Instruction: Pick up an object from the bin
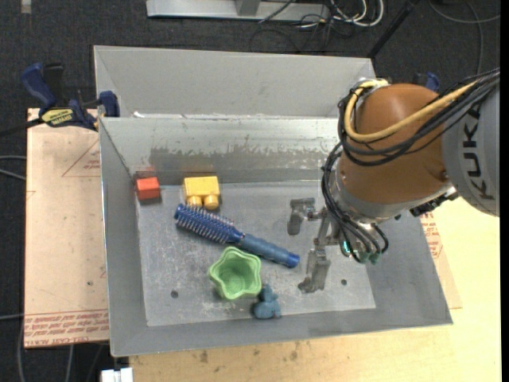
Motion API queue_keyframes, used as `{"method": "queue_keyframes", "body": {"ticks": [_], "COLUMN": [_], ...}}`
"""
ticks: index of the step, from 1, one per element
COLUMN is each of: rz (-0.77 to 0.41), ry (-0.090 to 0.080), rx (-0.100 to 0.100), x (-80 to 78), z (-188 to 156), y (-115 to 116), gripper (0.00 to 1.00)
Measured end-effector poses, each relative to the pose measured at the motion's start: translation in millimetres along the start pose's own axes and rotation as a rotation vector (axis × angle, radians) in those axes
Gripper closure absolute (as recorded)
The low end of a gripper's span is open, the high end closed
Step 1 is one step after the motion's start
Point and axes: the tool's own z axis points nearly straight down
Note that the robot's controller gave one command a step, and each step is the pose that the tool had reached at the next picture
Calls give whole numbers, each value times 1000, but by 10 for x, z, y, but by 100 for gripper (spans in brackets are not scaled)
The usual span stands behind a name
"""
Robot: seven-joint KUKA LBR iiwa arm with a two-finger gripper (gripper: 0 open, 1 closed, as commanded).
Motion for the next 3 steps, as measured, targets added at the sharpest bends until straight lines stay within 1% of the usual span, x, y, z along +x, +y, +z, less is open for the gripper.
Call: {"method": "queue_keyframes", "body": {"ticks": [1,2,3], "rz": [33,469,467], "ry": [-3,-3,-8], "rx": [-1,-1,-2], "x": [-590,-780,-792], "z": [947,1726,1701], "y": [37,-63,-60], "gripper": [0,0,100]}}
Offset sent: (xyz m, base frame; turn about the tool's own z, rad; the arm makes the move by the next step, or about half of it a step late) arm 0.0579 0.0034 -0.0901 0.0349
